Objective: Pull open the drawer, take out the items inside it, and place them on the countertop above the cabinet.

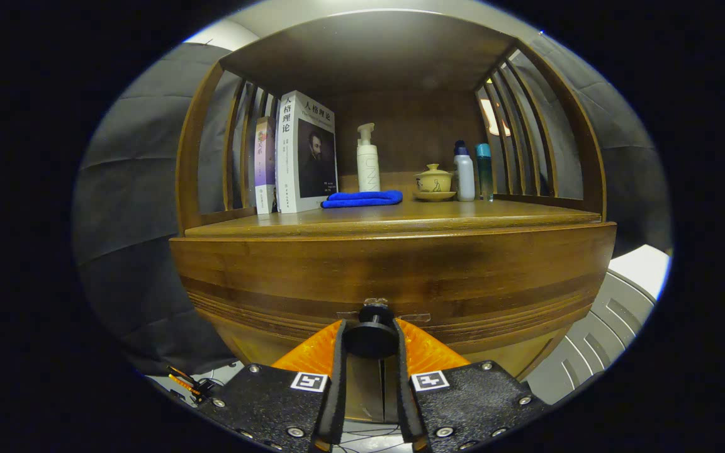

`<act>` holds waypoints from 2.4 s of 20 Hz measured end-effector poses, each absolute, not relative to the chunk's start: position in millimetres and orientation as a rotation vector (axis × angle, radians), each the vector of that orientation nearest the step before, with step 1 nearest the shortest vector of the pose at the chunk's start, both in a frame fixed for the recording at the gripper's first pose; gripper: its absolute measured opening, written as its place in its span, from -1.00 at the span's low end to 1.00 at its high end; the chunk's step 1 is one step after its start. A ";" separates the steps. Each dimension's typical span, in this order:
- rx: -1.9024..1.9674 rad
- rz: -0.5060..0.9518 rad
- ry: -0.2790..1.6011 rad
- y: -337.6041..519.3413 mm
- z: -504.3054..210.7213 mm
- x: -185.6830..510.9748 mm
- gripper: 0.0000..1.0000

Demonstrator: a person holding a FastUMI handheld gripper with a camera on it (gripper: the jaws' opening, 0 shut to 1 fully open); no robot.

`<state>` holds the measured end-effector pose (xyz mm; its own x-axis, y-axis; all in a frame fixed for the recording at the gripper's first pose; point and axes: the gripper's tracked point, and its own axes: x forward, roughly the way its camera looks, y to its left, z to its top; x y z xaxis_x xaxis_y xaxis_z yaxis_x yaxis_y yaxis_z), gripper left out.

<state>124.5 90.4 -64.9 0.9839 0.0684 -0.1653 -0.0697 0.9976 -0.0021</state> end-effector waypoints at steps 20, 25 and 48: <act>-0.033 0.135 0.169 95.0 -71.3 -2.2 -0.32; -0.063 0.136 0.169 101.9 -72.3 -17.9 -0.31; -0.084 0.138 -0.037 78.3 53.2 -2.1 0.66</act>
